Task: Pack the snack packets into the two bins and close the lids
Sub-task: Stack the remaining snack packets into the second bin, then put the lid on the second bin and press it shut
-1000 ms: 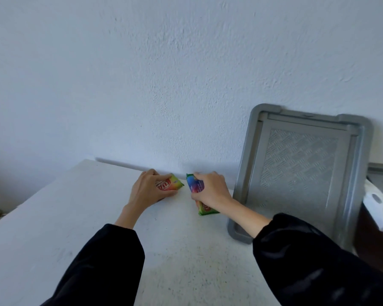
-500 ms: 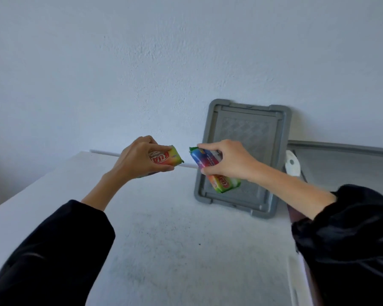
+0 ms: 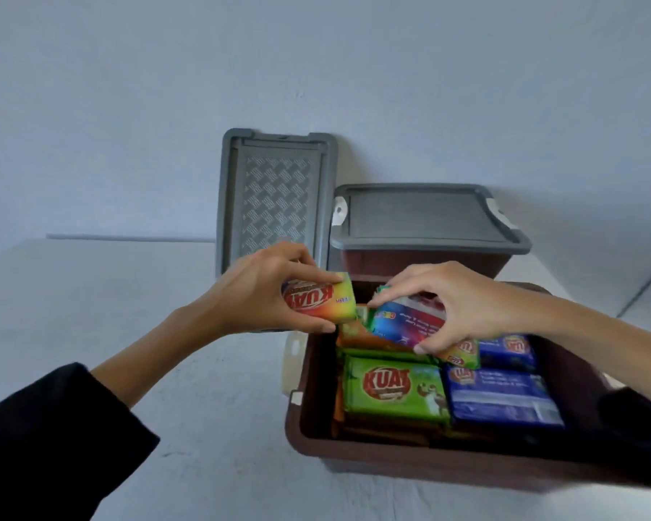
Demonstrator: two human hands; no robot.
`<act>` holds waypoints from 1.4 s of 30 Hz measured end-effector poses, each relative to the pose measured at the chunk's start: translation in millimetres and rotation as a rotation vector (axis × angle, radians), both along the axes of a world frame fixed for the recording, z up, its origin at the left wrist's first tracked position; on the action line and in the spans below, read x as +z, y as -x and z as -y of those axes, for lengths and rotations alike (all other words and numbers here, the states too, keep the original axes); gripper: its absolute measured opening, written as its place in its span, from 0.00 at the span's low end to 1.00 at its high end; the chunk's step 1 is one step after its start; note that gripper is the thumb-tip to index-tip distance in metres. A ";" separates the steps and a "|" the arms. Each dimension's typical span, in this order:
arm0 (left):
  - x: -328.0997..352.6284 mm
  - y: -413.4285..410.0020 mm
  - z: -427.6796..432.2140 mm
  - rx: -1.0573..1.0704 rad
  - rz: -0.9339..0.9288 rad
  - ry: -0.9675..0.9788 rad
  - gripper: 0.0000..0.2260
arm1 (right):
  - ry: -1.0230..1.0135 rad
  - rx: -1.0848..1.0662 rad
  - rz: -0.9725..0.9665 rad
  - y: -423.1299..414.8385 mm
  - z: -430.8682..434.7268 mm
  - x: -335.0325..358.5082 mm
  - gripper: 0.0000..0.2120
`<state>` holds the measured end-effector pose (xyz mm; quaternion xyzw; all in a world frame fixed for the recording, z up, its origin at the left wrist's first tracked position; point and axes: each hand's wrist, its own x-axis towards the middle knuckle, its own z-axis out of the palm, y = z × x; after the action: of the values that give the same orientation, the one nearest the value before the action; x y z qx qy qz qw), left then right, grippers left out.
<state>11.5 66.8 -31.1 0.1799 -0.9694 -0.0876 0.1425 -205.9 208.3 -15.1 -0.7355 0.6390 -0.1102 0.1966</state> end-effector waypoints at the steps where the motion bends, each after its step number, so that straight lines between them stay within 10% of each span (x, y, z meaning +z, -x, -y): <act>1: -2.8 8.2 -10.7 -0.026 0.023 0.005 0.31 | -0.009 0.008 -0.014 6.6 -9.6 -2.1 0.31; 22: -38.9 62.7 -78.2 -0.186 0.322 0.094 0.29 | -0.123 0.002 -0.213 37.3 -69.2 -40.5 0.31; 42: 3.0 45.4 8.0 -0.045 -0.189 0.275 0.17 | 0.201 -0.128 -0.046 16.9 18.9 0.4 0.26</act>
<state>-33.9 58.9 -28.2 0.1280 -0.9583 0.0259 0.2543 -222.8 189.4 -14.7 -0.7117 0.6746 -0.1691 0.0996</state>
